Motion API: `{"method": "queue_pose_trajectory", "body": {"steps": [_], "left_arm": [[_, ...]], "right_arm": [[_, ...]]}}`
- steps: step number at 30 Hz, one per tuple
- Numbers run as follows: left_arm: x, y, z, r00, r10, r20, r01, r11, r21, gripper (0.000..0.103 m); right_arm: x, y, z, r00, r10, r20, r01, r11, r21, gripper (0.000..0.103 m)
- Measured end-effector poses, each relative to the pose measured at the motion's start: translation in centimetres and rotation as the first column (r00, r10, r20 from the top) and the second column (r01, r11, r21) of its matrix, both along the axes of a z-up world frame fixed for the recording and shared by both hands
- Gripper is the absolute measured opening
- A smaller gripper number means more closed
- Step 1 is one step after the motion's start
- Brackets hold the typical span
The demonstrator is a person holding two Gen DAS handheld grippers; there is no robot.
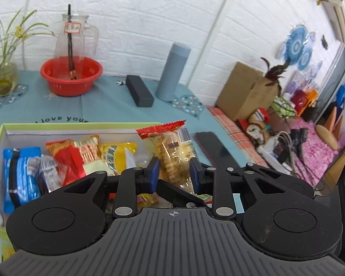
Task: Organize snacks
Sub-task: 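Lower the bread packet into the lime-green box and open the left gripper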
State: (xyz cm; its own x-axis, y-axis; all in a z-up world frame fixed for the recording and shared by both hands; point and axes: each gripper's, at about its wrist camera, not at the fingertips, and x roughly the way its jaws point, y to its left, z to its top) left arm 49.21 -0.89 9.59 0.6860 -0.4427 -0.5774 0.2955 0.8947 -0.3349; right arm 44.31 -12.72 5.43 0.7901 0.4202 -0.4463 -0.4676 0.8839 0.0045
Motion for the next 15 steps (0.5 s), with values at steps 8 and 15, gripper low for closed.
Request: {"method": "queue_pose_trajectory", "body": {"steps": [8, 15], "left_arm": [[4.1, -0.2, -2.8, 1.0, 0.008, -0.002, -0.008, 0.998, 0.059, 0.021], [-1.6, 2.6, 0.6, 0.995, -0.002, 0.095, 0.001, 1.0, 0.01, 0.034]], "right_arm": [[3.8, 0.5, -1.9, 1.0, 0.012, -0.024, -0.012, 1.0, 0.003, 0.067], [-2.6, -0.7, 0.7, 0.997, 0.021, 0.079, -0.024, 0.999, 0.045, 0.087]]}}
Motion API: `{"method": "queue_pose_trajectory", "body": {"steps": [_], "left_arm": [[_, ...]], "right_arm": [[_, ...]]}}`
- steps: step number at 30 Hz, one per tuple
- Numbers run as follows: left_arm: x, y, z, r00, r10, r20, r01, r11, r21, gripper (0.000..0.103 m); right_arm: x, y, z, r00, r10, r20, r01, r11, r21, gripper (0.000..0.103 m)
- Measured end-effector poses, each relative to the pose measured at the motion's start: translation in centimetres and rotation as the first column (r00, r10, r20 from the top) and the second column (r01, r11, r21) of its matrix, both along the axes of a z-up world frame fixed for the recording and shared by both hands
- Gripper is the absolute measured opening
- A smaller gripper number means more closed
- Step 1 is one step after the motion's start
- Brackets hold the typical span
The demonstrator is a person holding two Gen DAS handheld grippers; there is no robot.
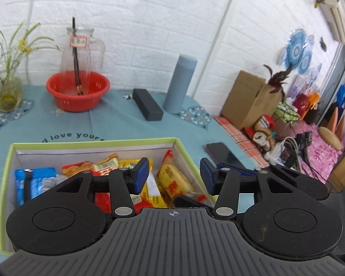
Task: Organize snacks
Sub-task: 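Lower the bread packet into the lime-green box and open the left gripper, then grasp the dark red chocolate wafer pack with the left gripper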
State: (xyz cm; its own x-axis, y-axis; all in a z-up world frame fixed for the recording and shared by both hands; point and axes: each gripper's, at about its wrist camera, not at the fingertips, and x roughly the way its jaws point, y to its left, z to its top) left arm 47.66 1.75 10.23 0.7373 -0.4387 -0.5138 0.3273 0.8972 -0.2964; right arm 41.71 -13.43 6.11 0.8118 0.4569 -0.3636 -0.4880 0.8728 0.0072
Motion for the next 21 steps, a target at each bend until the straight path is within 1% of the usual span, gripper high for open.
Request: {"method": "queue_pose_trajectory", "body": {"steps": [1, 3, 5, 7, 9, 12, 15, 17, 20, 21], "left_arm": [[-1.4, 0.6, 0.3, 1.0, -0.003, 0.016, 0.003, 1.0, 0.002, 0.036], [-4.4, 1.9, 0.4, 0.999, -0.001, 0.033, 0.001, 1.0, 0.019, 0.042], [-6.9, 3.1, -0.4, 1.0, 0.006, 0.029, -0.007, 0.999, 0.035, 0.043], [-9.3, 4.5, -1.8, 1.0, 0.025, -0.002, -0.025, 0.999, 0.045, 0.042], [-11.8, 6.1, -3.6, 0.998, 0.053, -0.043, -0.051, 0.998, 0.046, 0.04], [-15.8, 9.0, -5.9, 0.989, 0.124, -0.087, -0.123, 0.992, 0.02, 0.04], [-18.5, 11.6, -7.7, 0.973, 0.196, -0.119, -0.193, 0.981, 0.032, 0.041], [-19.8, 12.9, -8.9, 0.961, 0.217, -0.17, -0.22, 0.976, 0.001, 0.042], [-20.5, 13.5, -10.5, 0.959, 0.165, -0.232, -0.185, 0.98, -0.067, 0.041], [-20.2, 13.2, -10.9, 0.959, 0.14, -0.246, -0.165, 0.983, -0.085, 0.04]], "right_arm": [[-1.5, 0.0, 0.0, 1.0, 0.01, 0.01, -0.01, 1.0, 0.002, 0.095], [-4.4, 0.3, -0.4, 0.999, 0.044, 0.005, -0.044, 0.999, 0.005, 0.095], [-6.8, 1.0, -1.6, 0.996, 0.084, -0.033, -0.084, 0.996, 0.015, 0.095], [-8.8, 1.9, -3.2, 0.988, 0.119, -0.094, -0.118, 0.993, 0.014, 0.095], [-10.9, 2.8, -4.7, 0.983, 0.117, -0.145, -0.115, 0.993, 0.021, 0.095], [-14.0, 4.7, -6.8, 0.95, 0.208, -0.232, -0.197, 0.978, 0.069, 0.094], [-15.4, 6.9, -8.2, 0.936, 0.224, -0.271, -0.217, 0.975, 0.055, 0.094], [-15.1, 7.9, -8.9, 0.932, 0.206, -0.299, -0.198, 0.979, 0.057, 0.094], [-13.8, 9.2, -9.7, 0.928, 0.174, -0.33, -0.17, 0.985, 0.039, 0.095], [-13.5, 9.7, -9.8, 0.933, 0.167, -0.319, -0.168, 0.985, 0.025, 0.095]]}}
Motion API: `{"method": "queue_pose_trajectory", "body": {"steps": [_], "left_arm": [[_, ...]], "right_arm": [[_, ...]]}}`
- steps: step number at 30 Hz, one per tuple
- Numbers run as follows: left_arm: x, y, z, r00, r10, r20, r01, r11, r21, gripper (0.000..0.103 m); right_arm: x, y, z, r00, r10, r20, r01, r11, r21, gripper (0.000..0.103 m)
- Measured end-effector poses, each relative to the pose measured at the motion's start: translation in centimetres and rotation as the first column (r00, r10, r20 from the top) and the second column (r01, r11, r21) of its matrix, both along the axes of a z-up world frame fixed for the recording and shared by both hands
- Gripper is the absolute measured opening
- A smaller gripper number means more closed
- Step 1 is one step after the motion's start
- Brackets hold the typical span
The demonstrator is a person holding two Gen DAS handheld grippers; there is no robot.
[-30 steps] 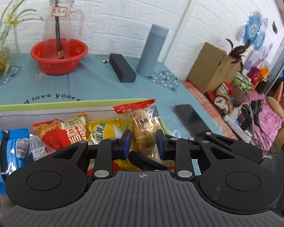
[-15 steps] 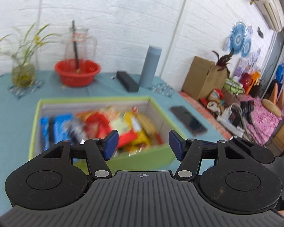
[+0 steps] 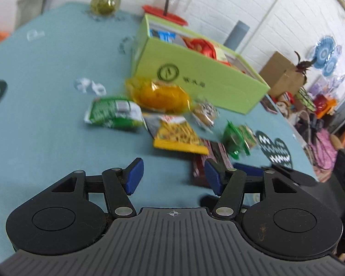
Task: Organize snacks
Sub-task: 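Grasp the dark red chocolate wafer pack with the left gripper, then carry the chocolate wafer pack into the lime-green box and release it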
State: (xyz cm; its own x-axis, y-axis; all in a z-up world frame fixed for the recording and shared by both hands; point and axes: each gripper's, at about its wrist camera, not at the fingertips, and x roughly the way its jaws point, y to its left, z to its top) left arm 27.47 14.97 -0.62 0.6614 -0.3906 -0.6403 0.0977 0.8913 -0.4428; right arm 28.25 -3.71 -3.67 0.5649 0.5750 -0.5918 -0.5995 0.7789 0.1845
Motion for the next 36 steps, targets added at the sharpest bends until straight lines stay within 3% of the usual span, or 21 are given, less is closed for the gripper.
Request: {"method": "queue_pose_trajectory", "body": {"steps": [4, 6, 8, 16, 18, 24, 27, 31, 33, 35, 36], "left_arm": [[2.5, -2.0, -1.0, 0.991, -0.124, -0.047, 0.121, 0.99, -0.071, 0.033], [3.6, -3.3, -1.3, 0.982, -0.176, -0.069, 0.169, 0.981, -0.096, 0.02], [3.4, -4.4, -1.2, 0.979, -0.195, -0.063, 0.19, 0.979, -0.074, 0.02], [-1.7, -7.5, -1.2, 0.975, -0.209, -0.072, 0.204, 0.977, -0.069, 0.019], [-2.5, -8.4, -1.2, 0.977, -0.2, -0.068, 0.195, 0.978, -0.073, 0.027], [-2.6, -10.8, -0.3, 0.982, -0.175, -0.066, 0.176, 0.984, 0.015, 0.028], [-2.5, -10.9, -0.2, 0.983, -0.168, -0.071, 0.17, 0.985, 0.02, 0.028], [-2.0, -10.9, -0.4, 0.984, -0.162, -0.076, 0.164, 0.986, 0.023, 0.028], [-1.8, -11.0, -0.6, 0.983, -0.169, -0.073, 0.171, 0.985, 0.023, 0.028], [-1.9, -11.1, -0.8, 0.982, -0.181, -0.061, 0.182, 0.983, 0.02, 0.025], [-2.0, -11.1, -0.8, 0.981, -0.184, -0.052, 0.186, 0.982, 0.028, 0.021]], "right_arm": [[0.4, 1.6, 0.1, 0.999, 0.026, 0.036, -0.022, 0.996, -0.092, 0.095], [-0.2, 2.1, 0.0, 0.997, 0.053, 0.054, -0.045, 0.988, -0.148, 0.094], [-1.2, 2.2, -0.1, 0.995, 0.062, 0.076, -0.046, 0.981, -0.19, 0.094], [-5.8, -1.3, -0.4, 0.996, 0.053, 0.074, -0.04, 0.985, -0.167, 0.094], [-6.4, -1.9, -0.6, 0.996, 0.036, 0.086, -0.022, 0.987, -0.157, 0.094], [-6.1, -3.2, -0.5, 0.997, -0.03, 0.075, 0.038, 0.993, -0.114, 0.093], [-6.3, -4.3, -0.2, 0.996, -0.062, 0.068, 0.067, 0.994, -0.082, 0.093], [-6.5, -4.5, 0.2, 0.992, -0.072, 0.106, 0.084, 0.991, -0.107, 0.093], [-6.4, -4.2, -0.1, 0.993, -0.053, 0.102, 0.065, 0.99, -0.124, 0.091], [-6.6, -3.9, -0.4, 0.993, -0.035, 0.116, 0.051, 0.989, -0.14, 0.073], [-6.8, -3.8, -0.2, 0.992, -0.042, 0.123, 0.06, 0.988, -0.146, 0.07]]}}
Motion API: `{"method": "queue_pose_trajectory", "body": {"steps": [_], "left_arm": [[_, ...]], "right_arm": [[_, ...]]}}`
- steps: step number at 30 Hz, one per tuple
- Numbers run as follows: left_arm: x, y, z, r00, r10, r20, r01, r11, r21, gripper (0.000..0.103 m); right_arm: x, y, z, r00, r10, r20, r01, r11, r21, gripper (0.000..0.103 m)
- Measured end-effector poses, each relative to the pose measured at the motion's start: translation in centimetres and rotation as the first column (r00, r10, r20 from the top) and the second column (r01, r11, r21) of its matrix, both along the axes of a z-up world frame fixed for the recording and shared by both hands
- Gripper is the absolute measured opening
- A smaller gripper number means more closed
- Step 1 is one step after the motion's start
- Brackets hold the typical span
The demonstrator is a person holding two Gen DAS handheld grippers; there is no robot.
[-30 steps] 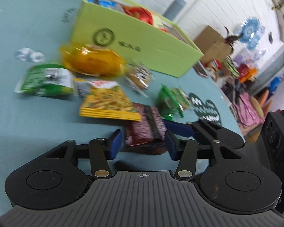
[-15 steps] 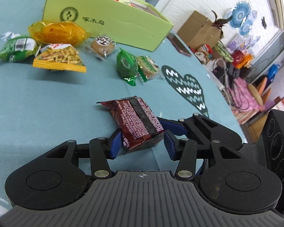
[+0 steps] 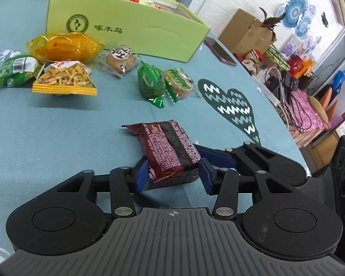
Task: Organize snacks
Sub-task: 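Carry the chocolate wafer pack into the lime-green box and release it, then grasp the yellow chips bag with the left gripper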
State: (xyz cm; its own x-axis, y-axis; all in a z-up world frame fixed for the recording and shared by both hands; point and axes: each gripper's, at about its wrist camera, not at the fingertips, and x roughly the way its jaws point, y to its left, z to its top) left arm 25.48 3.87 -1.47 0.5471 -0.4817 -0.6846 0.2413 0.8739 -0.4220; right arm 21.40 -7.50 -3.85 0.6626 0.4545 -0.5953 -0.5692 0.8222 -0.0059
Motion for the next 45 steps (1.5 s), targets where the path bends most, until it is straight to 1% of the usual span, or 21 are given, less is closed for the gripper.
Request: {"method": "queue_pose_trajectory", "body": {"steps": [1, 2, 3, 5, 7, 11, 14, 16, 20, 24, 27, 28, 29, 30, 31, 33, 35, 37, 39, 42, 45], "left_arm": [[-0.2, 0.0, 0.0, 1.0, -0.002, 0.013, 0.001, 1.0, 0.01, 0.02], [-0.4, 0.1, 0.0, 1.0, -0.002, 0.024, 0.002, 1.0, 0.02, 0.018], [-0.6, 0.3, 0.1, 0.999, 0.006, 0.031, -0.007, 1.0, 0.027, 0.018], [-0.5, 0.5, 0.6, 0.999, 0.011, 0.038, -0.011, 1.0, 0.023, 0.017], [-0.1, 0.7, 1.7, 0.998, 0.012, 0.064, -0.014, 1.0, 0.018, 0.017], [1.6, 0.9, 4.9, 0.989, 0.013, 0.149, -0.014, 1.0, 0.007, 0.017], [4.6, 0.6, 7.4, 0.976, 0.008, 0.217, -0.013, 1.0, 0.02, 0.018], [7.5, 0.2, 9.0, 0.965, 0.004, 0.261, -0.015, 0.999, 0.04, 0.018], [14.2, -0.8, 10.8, 0.957, -0.009, 0.288, -0.008, 0.998, 0.058, 0.018], [20.6, -2.2, 10.7, 0.963, -0.031, 0.268, 0.013, 0.998, 0.068, 0.018], [23.7, -2.9, 9.6, 0.969, -0.04, 0.244, 0.019, 0.996, 0.088, 0.019], [24.3, -3.0, 9.2, 0.969, -0.041, 0.244, 0.019, 0.995, 0.094, 0.02], [24.6, -3.1, 8.9, 0.967, -0.037, 0.25, 0.011, 0.994, 0.104, 0.023], [24.7, -3.2, 8.8, 0.964, -0.037, 0.262, 0.006, 0.993, 0.119, 0.03], [24.8, -3.3, 8.8, 0.962, -0.041, 0.271, 0.006, 0.992, 0.127, 0.033], [24.3, -3.1, 9.4, 0.958, -0.037, 0.286, 0.002, 0.992, 0.123, 0.033], [23.2, -2.6, 10.5, 0.948, -0.035, 0.317, 0.003, 0.995, 0.101, 0.034], [21.5, -2.0, 11.8, 0.934, -0.025, 0.357, -0.004, 0.997, 0.08, 0.04], [19.3, -1.1, 13.3, 0.915, -0.015, 0.402, -0.012, 0.998, 0.065, 0.051], [15.8, 0.2, 14.4, 0.897, -0.001, 0.442, -0.026, 0.998, 0.054, 0.053], [12.4, 2.3, 14.1, 0.896, 0.026, 0.443, -0.052, 0.998, 0.047, 0.055]], "right_arm": [[0.1, 0.0, 0.2, 1.0, -0.003, -0.011, 0.003, 1.0, 0.004, 0.066], [0.1, 0.0, 0.4, 1.0, -0.002, -0.018, 0.002, 1.0, 0.005, 0.059], [0.1, 0.0, 0.5, 1.0, 0.001, -0.019, -0.001, 1.0, 0.007, 0.057], [0.3, 0.0, 1.0, 1.0, -0.004, -0.018, 0.005, 1.0, 0.023, 0.057], [0.7, 0.2, 1.8, 1.0, -0.01, 0.014, 0.009, 0.999, 0.033, 0.057], [2.5, 0.0, 4.6, 0.996, -0.011, 0.086, 0.005, 0.997, 0.071, 0.062], [5.6, 0.1, 6.7, 0.987, -0.015, 0.157, 0.003, 0.997, 0.074, 0.062], [8.4, 0.3, 7.8, 0.98, -0.027, 0.199, 0.014, 0.998, 0.064, 0.062], [14.7, 0.1, 9.3, 0.968, -0.062, 0.243, 0.053, 0.998, 0.043, 0.062], [20.5, -1.2, 9.4, 0.973, -0.093, 0.211, 0.085, 0.995, 0.049, 0.062], [23.7, -1.8, 8.5, 0.981, -0.096, 0.166, 0.089, 0.995, 0.055, 0.063], [24.3, -1.9, 8.2, 0.984, -0.092, 0.154, 0.084, 0.995, 0.058, 0.067], [24.6, -2.0, 8.1, 0.985, -0.085, 0.149, 0.076, 0.995, 0.064, 0.074], [24.8, -2.1, 8.0, 0.985, -0.084, 0.153, 0.073, 0.995, 0.073, 0.077], [24.8, -2.2, 8.1, 0.983, -0.085, 0.162, 0.073, 0.994, 0.077, 0.078], [24.1, -2.5, 8.8, 0.977, -0.093, 0.191, 0.077, 0.993, 0.089, 0.081], [22.7, -3.1, 9.8, 0.967, -0.104, 0.231, 0.08, 0.99, 0.114, 0.092], [20.5, -3.7, 10.9, 0.956, -0.106, 0.275, 0.073, 0.989, 0.13, 0.093], [18.3, -4.2, 11.6, 0.949, -0.093, 0.3, 0.056, 0.99, 0.131, 0.093], [14.5, -4.2, 11.7, 0.946, -0.062, 0.318, 0.022, 0.992, 0.126, 0.093], [11.3, -3.8, 10.6, 0.958, -0.025, 0.286, -0.009, 0.993, 0.119, 0.093]]}}
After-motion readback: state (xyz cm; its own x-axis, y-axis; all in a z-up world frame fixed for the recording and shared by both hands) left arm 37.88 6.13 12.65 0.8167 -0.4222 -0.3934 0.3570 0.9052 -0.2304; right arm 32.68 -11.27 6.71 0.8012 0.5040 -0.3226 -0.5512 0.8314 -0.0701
